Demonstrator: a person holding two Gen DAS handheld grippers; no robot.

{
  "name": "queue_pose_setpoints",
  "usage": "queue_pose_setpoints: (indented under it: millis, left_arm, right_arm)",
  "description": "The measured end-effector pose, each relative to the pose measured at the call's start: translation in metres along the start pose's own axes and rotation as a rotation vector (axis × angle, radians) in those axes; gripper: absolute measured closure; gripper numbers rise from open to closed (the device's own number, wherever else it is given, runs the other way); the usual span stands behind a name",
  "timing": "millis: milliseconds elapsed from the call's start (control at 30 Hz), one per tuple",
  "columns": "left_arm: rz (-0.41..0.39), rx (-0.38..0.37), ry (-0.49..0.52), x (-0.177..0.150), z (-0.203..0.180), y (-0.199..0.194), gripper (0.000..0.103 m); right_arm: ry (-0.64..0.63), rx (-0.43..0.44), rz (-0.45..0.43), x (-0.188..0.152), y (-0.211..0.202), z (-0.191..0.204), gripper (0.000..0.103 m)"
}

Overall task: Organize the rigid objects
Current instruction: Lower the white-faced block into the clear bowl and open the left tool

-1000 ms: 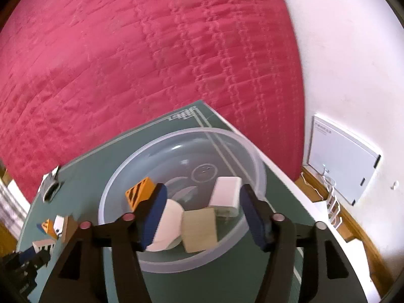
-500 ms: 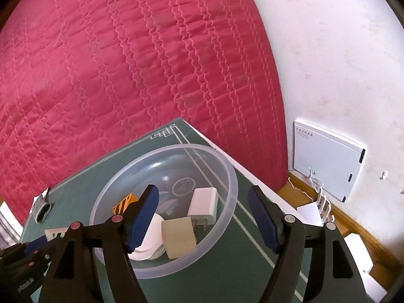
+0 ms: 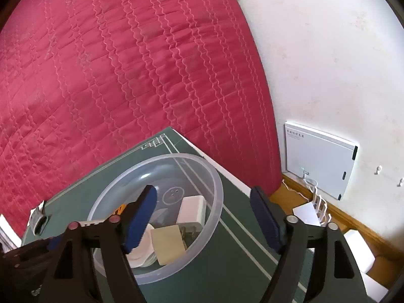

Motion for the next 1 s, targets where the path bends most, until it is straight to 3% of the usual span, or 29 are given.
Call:
queue_pose_setpoints:
  millis: [133,367,533,833,1000]
  left_arm:
    - [-0.009,0.036,-0.035,0.002,0.011,0.006,0.047]
    - [-0.033,0.105,-0.057,-0.006,0.032,-0.001,0.033]
    - [-0.046,0.142,-0.067,-0.012,0.040,-0.007,0.023]
    - [-0.051,0.136,-0.032,-0.016,0.033,-0.010,0.018]
    - [-0.034,0.183,0.002,-0.015,0.030,0.003,0.017]
  right_arm:
    - [-0.003,0.000,-0.007,0.001,-0.001,-0.001,0.022]
    - [0.001,0.008,-0.010,0.001,0.000,-0.001,0.017]
    - [0.001,0.022,-0.006,0.002,-0.001,0.001,0.008]
    - [0.009,0.019,0.029,-0.001,0.004,0.000,0.002]
    - [-0.002,0.032,0.024,-0.001,0.003,0.004,0.002]
Point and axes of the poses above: each gripper's, at about its wrist camera, not at the fingertips, and y roughly the way its jaws point, z to its left, x to its top, the point moved 7 cm from there along y, roughly the way its jaws point, and after that the axes turned 5 degrees about z, right-handed, at the moved point
